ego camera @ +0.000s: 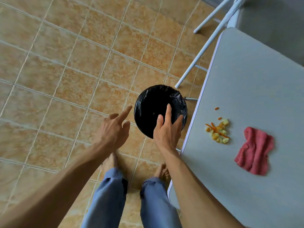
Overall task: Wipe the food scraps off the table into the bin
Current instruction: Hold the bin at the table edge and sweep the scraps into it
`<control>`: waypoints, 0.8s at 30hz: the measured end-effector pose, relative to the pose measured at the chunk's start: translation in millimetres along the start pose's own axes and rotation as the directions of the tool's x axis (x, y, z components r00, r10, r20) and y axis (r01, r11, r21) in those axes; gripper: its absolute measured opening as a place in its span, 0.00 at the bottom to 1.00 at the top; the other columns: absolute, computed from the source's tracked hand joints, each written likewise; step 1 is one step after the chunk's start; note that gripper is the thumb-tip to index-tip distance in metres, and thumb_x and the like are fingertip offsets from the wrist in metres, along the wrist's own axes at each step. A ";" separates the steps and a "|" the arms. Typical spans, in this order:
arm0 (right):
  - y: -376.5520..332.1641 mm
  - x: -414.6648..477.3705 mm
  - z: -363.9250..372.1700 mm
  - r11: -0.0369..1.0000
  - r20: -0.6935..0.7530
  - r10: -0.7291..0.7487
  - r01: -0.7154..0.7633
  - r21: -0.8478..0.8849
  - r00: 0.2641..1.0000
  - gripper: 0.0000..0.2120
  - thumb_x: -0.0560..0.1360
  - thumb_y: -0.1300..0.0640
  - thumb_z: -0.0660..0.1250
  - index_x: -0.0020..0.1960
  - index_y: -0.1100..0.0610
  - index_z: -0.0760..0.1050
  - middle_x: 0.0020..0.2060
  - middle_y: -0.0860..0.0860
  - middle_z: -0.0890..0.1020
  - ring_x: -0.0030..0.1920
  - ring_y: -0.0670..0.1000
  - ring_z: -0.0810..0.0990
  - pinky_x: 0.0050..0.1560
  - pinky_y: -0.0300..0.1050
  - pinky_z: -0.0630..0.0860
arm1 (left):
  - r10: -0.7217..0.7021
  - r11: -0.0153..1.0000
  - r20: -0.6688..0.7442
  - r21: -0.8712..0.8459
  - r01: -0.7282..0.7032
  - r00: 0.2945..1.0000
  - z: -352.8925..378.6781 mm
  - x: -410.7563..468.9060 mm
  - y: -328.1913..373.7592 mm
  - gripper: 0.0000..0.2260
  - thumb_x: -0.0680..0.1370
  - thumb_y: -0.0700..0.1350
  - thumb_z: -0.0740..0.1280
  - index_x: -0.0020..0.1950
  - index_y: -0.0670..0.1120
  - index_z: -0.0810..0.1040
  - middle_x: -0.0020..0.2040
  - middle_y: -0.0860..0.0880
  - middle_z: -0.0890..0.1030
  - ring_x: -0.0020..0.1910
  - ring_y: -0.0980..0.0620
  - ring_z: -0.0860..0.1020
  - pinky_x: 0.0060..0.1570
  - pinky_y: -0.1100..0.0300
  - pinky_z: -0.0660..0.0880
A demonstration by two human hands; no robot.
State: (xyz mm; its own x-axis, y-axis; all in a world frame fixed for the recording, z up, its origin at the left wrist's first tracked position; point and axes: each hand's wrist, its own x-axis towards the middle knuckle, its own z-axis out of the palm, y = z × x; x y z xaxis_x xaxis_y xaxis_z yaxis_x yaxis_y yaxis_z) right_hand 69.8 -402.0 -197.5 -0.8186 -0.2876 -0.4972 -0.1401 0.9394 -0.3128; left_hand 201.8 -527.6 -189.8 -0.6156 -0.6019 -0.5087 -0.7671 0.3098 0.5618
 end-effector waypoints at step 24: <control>42.2 99.4 109.7 0.922 -0.031 0.367 -0.359 0.147 0.930 0.29 0.87 0.52 0.53 0.80 0.32 0.44 0.58 0.62 0.74 0.44 0.58 0.71 0.48 0.51 0.66 | -0.079 0.997 0.049 0.020 0.078 0.996 85.7 144.7 -64.2 0.43 0.73 0.36 0.60 0.80 0.60 0.40 0.43 0.40 0.76 0.33 0.42 0.71 0.35 0.50 0.69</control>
State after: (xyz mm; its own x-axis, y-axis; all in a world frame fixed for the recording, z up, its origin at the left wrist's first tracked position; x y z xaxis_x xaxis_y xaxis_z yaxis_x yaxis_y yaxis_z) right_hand 43.7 -411.4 -348.8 -0.8296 0.0833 -0.5521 0.2465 0.9418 -0.2285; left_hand 146.5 -571.5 -355.4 -0.5616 -0.5875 -0.5827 -0.8160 0.2765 0.5077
